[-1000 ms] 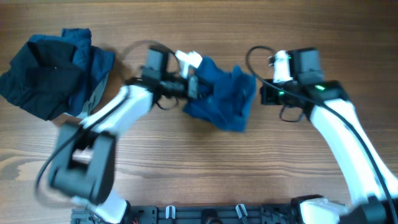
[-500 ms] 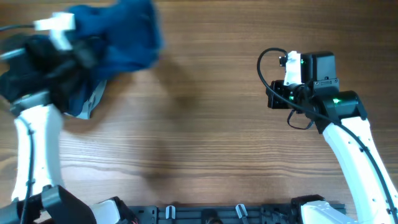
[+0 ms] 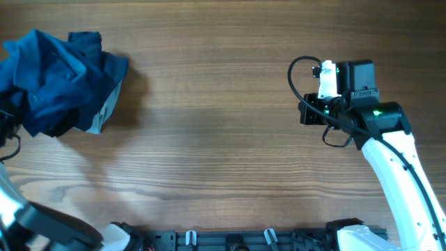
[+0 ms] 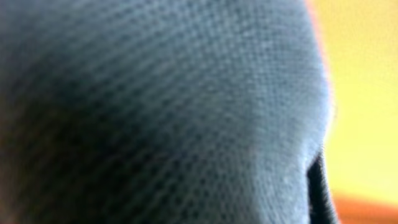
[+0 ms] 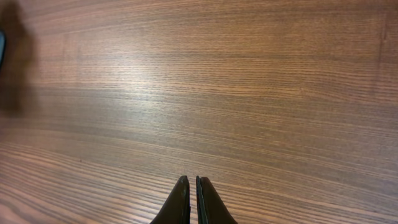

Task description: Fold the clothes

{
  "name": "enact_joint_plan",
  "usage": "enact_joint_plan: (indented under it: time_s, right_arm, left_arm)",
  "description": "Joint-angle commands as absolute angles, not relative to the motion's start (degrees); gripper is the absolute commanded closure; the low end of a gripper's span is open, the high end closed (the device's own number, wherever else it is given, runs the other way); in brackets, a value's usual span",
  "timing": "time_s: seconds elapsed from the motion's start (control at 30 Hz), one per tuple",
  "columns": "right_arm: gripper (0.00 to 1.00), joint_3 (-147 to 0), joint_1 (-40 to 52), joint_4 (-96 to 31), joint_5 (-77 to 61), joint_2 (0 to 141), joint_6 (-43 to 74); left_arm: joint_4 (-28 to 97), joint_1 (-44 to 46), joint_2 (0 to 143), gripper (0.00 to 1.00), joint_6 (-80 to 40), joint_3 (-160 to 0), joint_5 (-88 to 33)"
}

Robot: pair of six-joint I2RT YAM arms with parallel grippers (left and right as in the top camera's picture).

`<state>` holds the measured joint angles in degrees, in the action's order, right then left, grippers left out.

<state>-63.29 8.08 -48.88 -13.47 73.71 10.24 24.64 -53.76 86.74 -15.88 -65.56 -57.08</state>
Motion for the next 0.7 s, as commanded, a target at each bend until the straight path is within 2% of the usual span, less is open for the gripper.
enact_joint_plan:
  time_s: [0.0,0.03,0.07,0.13,0.17,0.33,0.57,0.67]
  right_arm:
    - [0.95,-64.2,8.2,-49.8,-14.3,73.8,10.7]
    - [0.95,-64.2,8.2,-50.5,-14.2,73.8,10.7]
    - [0.95,-64.2,8.2,-50.9,-14.2,73.8,10.6]
    - [0.95,-64.2,8.2,-51.7,-14.2,73.8,10.4]
    - [0.95,-64.2,8.2,-51.7,-14.2,73.8,10.4]
    - [0.94,-64.2,8.2,-51.5,-14.2,73.8,10.0]
    - [0.95,-64.2,8.2,-51.0,-14.0,73.8,9.0]
    - [0.94,-64.2,8.2,-50.6,-14.0,73.8,8.9]
  left_arm:
    - [25.0,-52.3,94.8,0.64,-11.0,-66.4,-43.9]
    - [24.3,-52.3,96.5,0.46,-11.1,-66.4,-42.8]
    - [23.7,-52.3,97.4,0.35,-11.2,-66.4,-42.7]
    - [22.7,-52.3,98.5,0.05,-13.2,-66.4,-42.7]
    - [22.5,-52.3,98.5,0.0,-14.0,-66.4,-42.1]
    - [26.4,-55.3,91.7,0.0,-20.0,-68.2,-39.2]
    - [29.6,-55.9,78.2,0.0,-21.4,-71.9,-47.4]
    - [30.3,-55.7,72.7,0.0,-21.4,-72.4,-47.2]
